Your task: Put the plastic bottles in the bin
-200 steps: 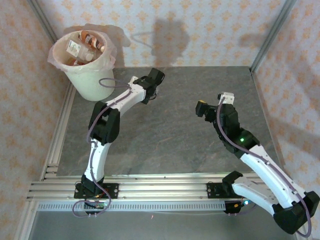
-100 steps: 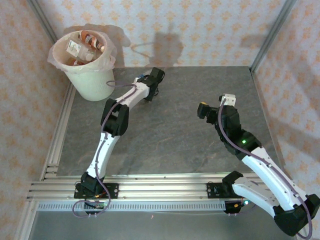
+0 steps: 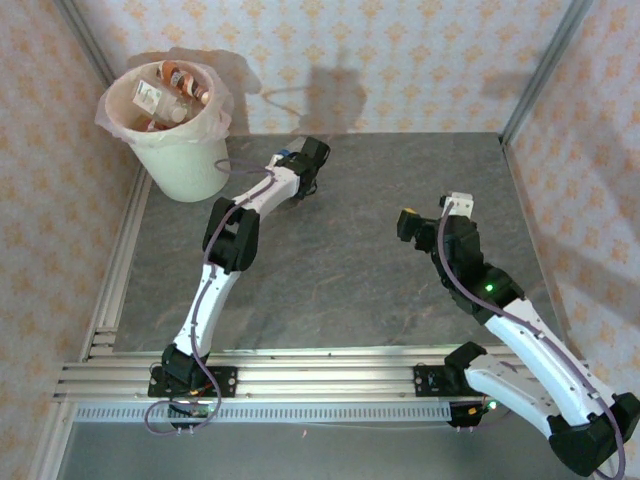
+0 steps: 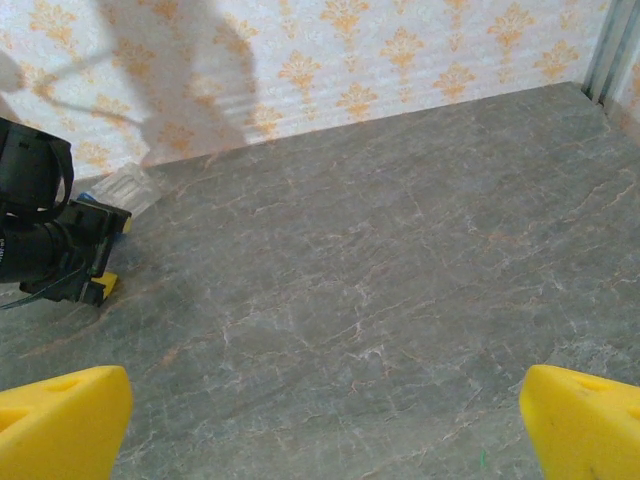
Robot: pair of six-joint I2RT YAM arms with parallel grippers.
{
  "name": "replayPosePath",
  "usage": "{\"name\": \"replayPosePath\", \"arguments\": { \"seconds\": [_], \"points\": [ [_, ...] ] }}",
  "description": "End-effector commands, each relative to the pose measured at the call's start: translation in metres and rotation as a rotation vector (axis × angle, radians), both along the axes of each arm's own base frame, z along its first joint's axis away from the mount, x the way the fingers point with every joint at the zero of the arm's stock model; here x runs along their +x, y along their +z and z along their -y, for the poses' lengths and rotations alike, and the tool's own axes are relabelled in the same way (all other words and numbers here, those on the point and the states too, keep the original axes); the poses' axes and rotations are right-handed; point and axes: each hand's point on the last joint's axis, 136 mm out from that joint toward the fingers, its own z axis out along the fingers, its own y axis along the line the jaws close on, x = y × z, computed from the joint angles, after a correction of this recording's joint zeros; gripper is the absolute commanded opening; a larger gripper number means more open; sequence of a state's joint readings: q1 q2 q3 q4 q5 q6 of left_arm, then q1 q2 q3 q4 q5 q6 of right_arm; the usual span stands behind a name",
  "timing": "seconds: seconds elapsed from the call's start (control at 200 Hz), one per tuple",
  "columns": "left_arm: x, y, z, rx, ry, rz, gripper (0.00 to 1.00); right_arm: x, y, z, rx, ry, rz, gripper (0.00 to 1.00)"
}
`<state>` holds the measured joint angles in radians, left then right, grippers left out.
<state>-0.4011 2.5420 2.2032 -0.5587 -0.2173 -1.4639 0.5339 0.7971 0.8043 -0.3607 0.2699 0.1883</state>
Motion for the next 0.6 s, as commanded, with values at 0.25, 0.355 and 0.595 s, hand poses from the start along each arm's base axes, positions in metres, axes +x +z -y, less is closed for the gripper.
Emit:
{"name": "replayPosePath", "arguments": {
  "seconds": [0.25,0.355,0.595],
  "points": [
    [-0.009,0.071,-0.016,0.112,-0.042,0.092,0.61,0.000,-0.003,0.005,-0.019,-0.020,-0.001,1.00],
    [-0.009,0.097,-0.012,0.151,-0.114,0.124,0.75,0.001,-0.004,0.004,-0.015,-0.019,0.000,1.00],
    [0.001,0.145,-0.024,0.557,-0.441,-0.001,1.00,0.006,-0.004,-0.001,-0.012,-0.010,-0.010,1.00]
  ]
}}
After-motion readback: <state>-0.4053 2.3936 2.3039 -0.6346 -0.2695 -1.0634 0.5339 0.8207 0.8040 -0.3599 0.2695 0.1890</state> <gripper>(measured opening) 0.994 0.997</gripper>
